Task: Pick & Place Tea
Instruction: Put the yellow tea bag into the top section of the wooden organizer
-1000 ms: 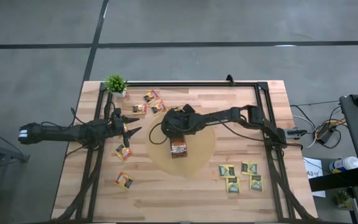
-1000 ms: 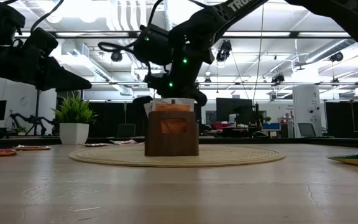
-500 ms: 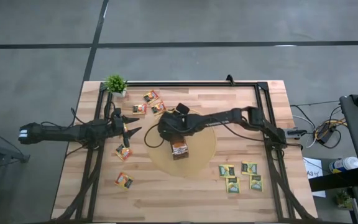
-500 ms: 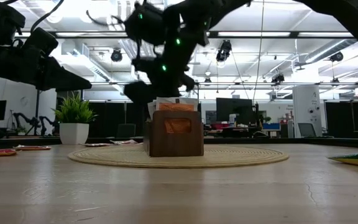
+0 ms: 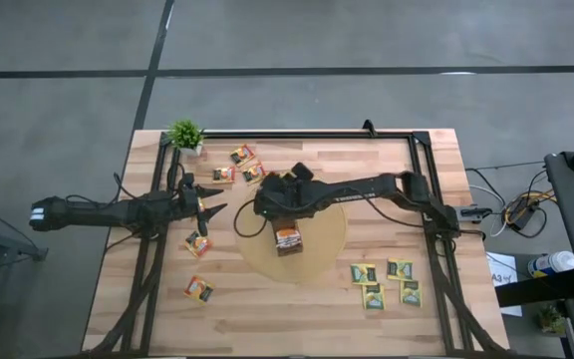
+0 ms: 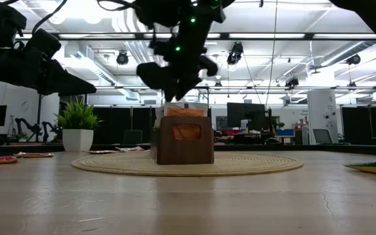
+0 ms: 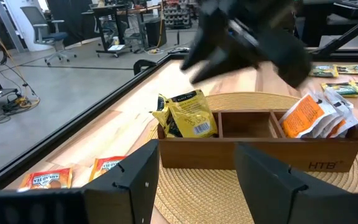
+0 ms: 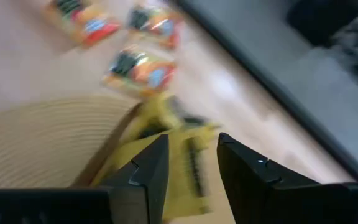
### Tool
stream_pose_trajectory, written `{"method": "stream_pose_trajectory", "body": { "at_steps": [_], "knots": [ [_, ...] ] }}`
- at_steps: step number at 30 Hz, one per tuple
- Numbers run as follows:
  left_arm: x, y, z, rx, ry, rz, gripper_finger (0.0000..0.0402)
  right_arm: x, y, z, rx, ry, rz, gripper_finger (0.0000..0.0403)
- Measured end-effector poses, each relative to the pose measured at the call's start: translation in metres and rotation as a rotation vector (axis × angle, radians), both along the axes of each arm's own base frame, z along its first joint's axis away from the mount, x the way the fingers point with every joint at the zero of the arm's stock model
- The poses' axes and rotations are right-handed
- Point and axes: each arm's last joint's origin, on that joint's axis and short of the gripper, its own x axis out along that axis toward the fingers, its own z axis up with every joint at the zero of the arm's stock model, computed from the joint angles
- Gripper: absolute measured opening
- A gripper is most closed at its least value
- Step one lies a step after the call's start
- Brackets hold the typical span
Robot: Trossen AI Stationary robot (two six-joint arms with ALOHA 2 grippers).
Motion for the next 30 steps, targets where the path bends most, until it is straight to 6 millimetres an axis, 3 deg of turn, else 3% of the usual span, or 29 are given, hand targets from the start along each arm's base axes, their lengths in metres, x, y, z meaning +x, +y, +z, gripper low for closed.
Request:
{"method": "stream_pose_trajectory", "body": {
  "at_steps": [10, 18, 23, 30],
  "knots": [
    [0.0, 0.0, 0.0, 0.0, 0.0, -0.001, 0.0202, -0.051, -0.013, 0.027, -0.2, -0.066, -0.18, 0.0139],
    [0.0, 0.0, 0.0, 0.0, 0.001, 0.0, 0.0202, -0.119, -0.023, 0.069, -0.614, -0.154, -0.421, 0.0139],
    [0.0, 0.0, 0.0, 0.0, 0.001, -0.001, 0.0202, -0.145, -0.019, 0.087, -0.494, -0.336, -0.453, 0.0139],
    [0.0, 0.0, 0.0, 0.0, 0.001, 0.0, 0.0202, -0.164, -0.02, 0.085, -0.376, -0.364, -0.435, 0.0139]
  ]
}}
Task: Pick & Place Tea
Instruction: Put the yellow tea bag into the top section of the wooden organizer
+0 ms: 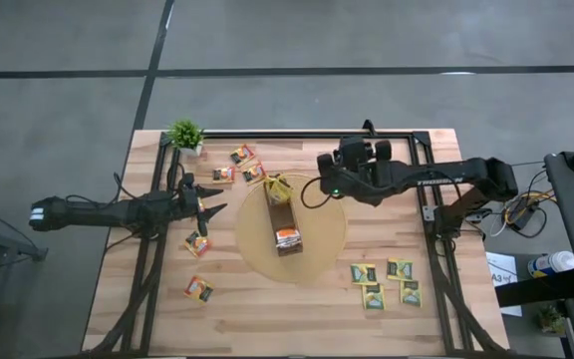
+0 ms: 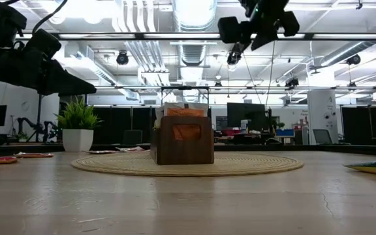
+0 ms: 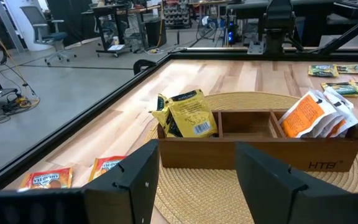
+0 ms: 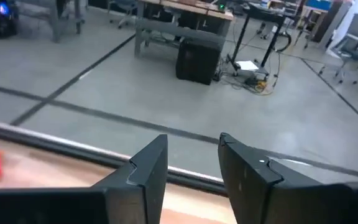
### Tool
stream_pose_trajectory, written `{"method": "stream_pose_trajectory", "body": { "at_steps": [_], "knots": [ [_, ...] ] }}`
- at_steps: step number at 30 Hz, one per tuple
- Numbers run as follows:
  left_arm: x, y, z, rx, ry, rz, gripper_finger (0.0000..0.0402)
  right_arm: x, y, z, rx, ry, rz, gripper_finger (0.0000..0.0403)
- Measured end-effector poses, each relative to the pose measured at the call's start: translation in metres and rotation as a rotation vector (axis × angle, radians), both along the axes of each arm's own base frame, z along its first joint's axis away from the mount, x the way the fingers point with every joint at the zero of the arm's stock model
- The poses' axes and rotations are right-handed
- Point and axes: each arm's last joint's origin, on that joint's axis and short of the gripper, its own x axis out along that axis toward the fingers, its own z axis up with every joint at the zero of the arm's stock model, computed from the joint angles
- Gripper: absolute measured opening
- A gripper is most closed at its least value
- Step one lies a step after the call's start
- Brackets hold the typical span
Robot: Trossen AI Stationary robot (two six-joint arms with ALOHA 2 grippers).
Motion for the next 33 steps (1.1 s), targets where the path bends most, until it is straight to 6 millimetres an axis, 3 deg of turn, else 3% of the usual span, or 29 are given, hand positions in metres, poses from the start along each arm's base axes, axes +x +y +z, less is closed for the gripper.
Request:
{"method": "stream_pose_trajectory", "body": {
  "at_steps": [8, 16, 19, 23, 26, 28, 31, 33],
  "knots": [
    [0.0, 0.0, 0.0, 0.0, 0.0, 0.0, 0.0202, -0.009, -0.001, -0.018, -0.06, 0.17, -0.011, 0.0139],
    [0.0, 0.0, 0.0, 0.0, 0.0, 0.0, 0.0202, -0.03, -0.011, -0.029, -0.252, 0.201, -0.169, 0.0139],
    [0.0, 0.0, 0.0, 0.0, 0.0, 0.0, 0.0202, -0.044, -0.029, -0.031, -0.247, 0.129, -0.252, 0.0139],
    [0.0, 0.0, 0.0, 0.0, 0.0, 0.0, 0.0202, -0.07, -0.057, -0.034, -0.247, -0.114, -0.405, 0.0139],
    [0.0, 0.0, 0.0, 0.0, 0.0, 0.0, 0.0202, -0.086, -0.073, -0.035, -0.173, -0.285, -0.477, 0.0139],
    [0.0, 0.0, 0.0, 0.0, 0.0, -0.001, 0.0202, -0.089, -0.083, -0.035, -0.115, -0.305, -0.489, 0.0139],
    [0.0, 0.0, 0.0, 0.0, 0.0, -0.001, 0.0202, -0.077, -0.1, -0.027, -0.005, -0.278, -0.34, 0.0139],
    [0.0, 0.0, 0.0, 0.0, 0.0, -0.001, 0.0202, -0.059, -0.11, -0.019, 0.067, -0.305, 0.072, 0.0139]
  ]
}}
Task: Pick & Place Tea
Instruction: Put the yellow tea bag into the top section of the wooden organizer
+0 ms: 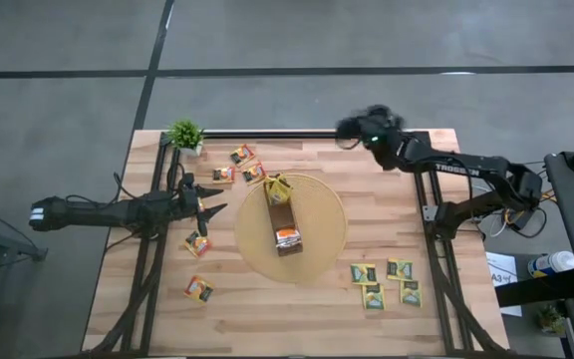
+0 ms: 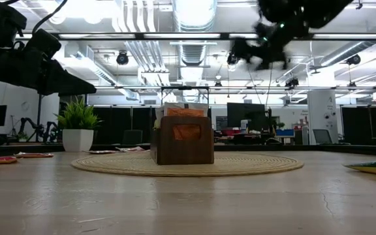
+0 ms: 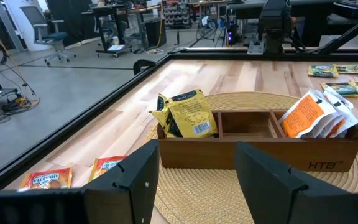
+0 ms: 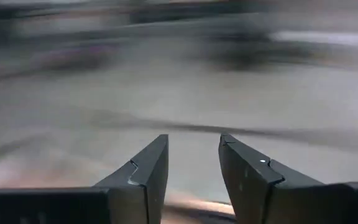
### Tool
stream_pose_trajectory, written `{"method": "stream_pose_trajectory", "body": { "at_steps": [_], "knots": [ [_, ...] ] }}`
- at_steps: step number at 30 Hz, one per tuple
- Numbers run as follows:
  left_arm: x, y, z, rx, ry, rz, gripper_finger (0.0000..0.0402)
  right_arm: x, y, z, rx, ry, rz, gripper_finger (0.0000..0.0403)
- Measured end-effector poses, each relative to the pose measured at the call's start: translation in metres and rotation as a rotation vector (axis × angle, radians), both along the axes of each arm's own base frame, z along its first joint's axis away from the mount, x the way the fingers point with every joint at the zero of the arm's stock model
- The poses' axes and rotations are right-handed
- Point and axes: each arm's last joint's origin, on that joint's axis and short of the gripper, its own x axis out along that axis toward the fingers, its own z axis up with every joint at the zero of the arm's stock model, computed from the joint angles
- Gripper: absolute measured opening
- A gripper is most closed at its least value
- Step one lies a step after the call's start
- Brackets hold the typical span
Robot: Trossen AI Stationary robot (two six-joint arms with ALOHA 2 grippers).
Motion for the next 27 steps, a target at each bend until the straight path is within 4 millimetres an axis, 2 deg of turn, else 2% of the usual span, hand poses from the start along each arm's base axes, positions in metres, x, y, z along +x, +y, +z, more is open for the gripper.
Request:
{"method": "stream_pose_trajectory", "body": {
  "at_steps": [2, 3, 4, 6, 8, 11, 15, 27],
  "knots": [
    [0.0, 0.0, 0.0, 0.0, 0.0, 0.0, 0.0202, 0.012, -0.003, 0.002, -0.07, -0.135, 0.569, 0.0139],
    [0.0, 0.0, 0.0, 0.0, 0.0, 0.0, 0.0202, 0.015, -0.004, 0.004, -0.108, -0.23, 0.796, 0.0139],
    [0.0, 0.0, 0.0, 0.0, 0.0, 0.0, 0.0202, 0.015, -0.005, 0.008, -0.127, -0.316, 0.952, 0.0139],
    [0.0, 0.0, 0.0, 0.0, 0.0, 0.0, 0.0202, 0.012, -0.01, 0.011, -0.106, -0.39, 1.094, 0.0139],
    [0.0, 0.0, 0.0, 0.0, 0.0, 0.0, 0.0202, 0.009, -0.015, 0.005, -0.022, -0.357, 1.09, 0.0139],
    [0.0, 0.0, 0.0, 0.0, 0.0, 0.0, 0.0202, 0.01, -0.018, -0.007, 0.112, -0.207, 1.07, 0.0139],
    [0.0, 0.0, 0.0, 0.0, 0.0, 0.0, 0.0202, 0.011, -0.017, -0.008, 0.166, -0.086, 1.074, 0.0139],
    [0.0, 0.0, 0.0, 0.0, 0.0, 0.001, 0.0202, 0.01, -0.018, -0.006, 0.149, -0.095, 1.059, 0.0139]
  ]
}}
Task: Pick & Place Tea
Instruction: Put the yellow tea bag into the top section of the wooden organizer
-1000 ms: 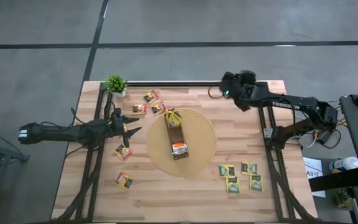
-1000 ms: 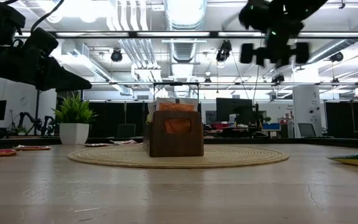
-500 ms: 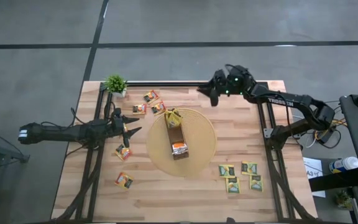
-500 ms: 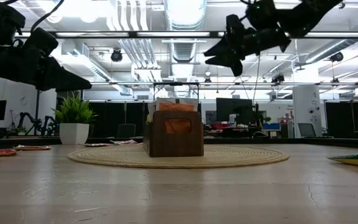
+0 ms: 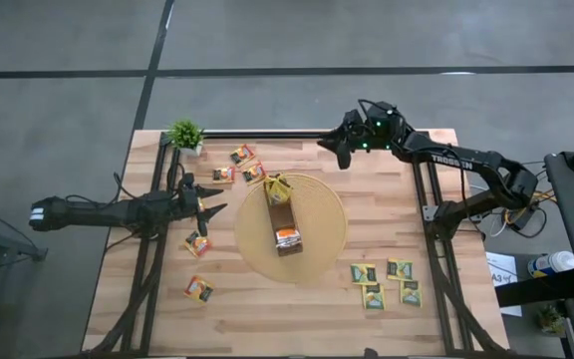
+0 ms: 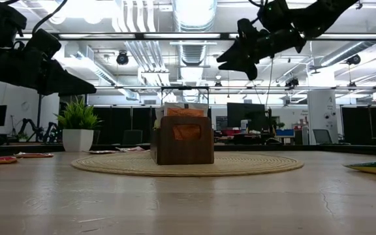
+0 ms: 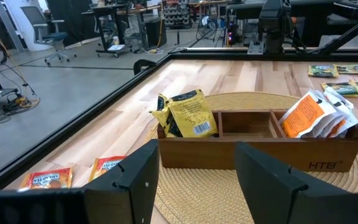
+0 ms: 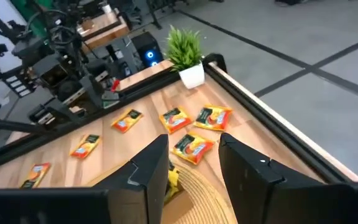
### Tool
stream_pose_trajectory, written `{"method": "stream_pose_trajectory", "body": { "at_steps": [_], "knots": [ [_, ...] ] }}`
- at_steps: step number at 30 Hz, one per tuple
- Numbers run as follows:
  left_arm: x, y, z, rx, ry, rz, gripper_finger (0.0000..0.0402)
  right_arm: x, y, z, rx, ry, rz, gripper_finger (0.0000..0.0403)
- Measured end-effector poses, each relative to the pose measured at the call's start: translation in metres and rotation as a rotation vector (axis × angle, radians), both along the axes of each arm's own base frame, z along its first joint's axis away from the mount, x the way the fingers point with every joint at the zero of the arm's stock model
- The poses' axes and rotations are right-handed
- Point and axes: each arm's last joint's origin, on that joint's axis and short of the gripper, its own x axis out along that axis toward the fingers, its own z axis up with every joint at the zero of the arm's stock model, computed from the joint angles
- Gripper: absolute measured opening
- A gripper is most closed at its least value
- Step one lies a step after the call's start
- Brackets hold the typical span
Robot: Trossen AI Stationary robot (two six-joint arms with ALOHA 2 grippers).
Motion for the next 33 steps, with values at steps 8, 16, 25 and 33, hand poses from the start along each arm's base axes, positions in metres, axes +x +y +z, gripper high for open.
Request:
{"method": "stream_pose_trajectory", "body": {
  "at_steps": [8, 16, 25, 33],
  "knots": [
    [0.0, 0.0, 0.0, 0.0, 0.0, 0.0, 0.0202, 0.007, 0.009, -0.013, 0.021, 0.027, 0.037, 0.0139],
    [0.0, 0.0, 0.0, 0.0, 0.0, 0.0, 0.0202, 0.036, 0.022, -0.047, 0.171, 0.088, 0.085, 0.0134],
    [0.0, 0.0, 0.0, 0.0, 0.0, 0.0, 0.0202, 0.063, 0.007, -0.052, 0.147, 0.105, 0.095, 0.0121],
    [0.0, 0.0, 0.0, 0.0, 0.0, 0.0, 0.0202, 0.075, 0.011, -0.078, 0.24, 0.178, 0.157, 0.0124]
  ]
}}
